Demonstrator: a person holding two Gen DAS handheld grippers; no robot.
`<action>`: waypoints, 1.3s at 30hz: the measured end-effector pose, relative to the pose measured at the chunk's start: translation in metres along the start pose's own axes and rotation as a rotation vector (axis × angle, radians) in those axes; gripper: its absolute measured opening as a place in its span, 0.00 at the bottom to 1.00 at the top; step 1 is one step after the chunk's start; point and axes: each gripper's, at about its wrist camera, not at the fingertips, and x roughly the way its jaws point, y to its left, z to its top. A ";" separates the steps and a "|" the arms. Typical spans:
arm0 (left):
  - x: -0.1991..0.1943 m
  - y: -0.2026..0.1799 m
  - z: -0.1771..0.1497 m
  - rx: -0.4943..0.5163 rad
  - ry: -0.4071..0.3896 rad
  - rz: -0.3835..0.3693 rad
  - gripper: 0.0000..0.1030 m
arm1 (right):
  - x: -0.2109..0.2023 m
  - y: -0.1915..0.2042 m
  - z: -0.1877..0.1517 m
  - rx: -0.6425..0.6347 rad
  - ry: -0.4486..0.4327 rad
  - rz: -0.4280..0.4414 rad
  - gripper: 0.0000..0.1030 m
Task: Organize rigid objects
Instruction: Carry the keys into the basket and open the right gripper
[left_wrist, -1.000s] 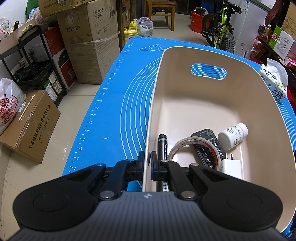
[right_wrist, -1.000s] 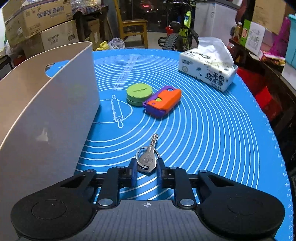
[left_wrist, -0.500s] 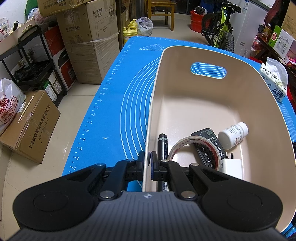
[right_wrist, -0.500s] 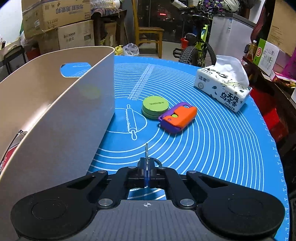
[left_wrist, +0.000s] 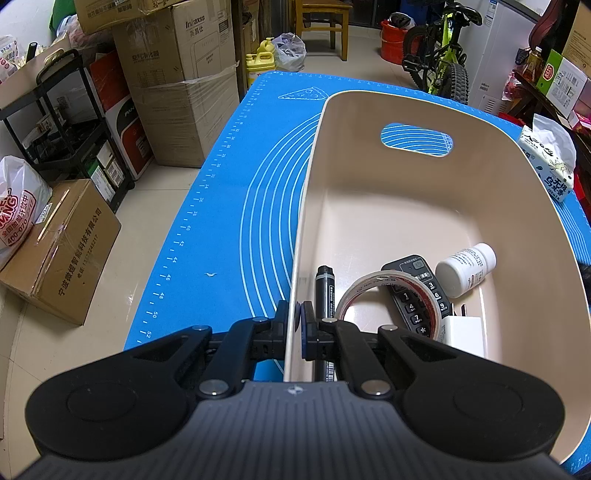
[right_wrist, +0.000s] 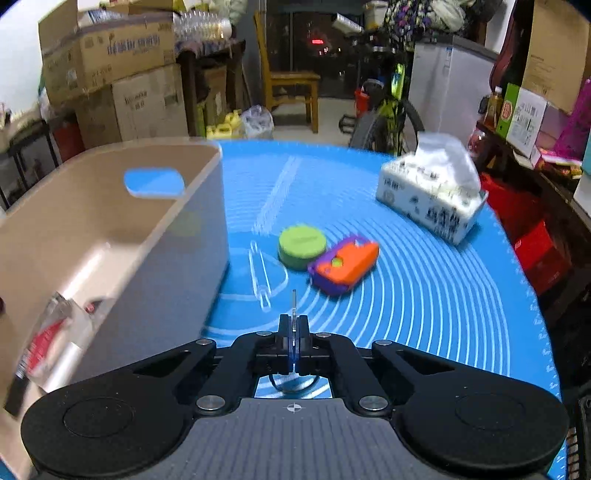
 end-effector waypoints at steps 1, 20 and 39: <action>0.000 0.000 0.000 0.000 0.000 0.000 0.07 | -0.004 0.000 0.003 0.001 -0.012 0.000 0.12; 0.000 -0.001 0.000 -0.004 0.002 0.003 0.07 | -0.079 0.042 0.050 0.005 -0.249 0.190 0.12; 0.000 0.000 0.000 -0.003 0.003 0.002 0.07 | -0.035 0.111 0.014 -0.206 0.018 0.317 0.13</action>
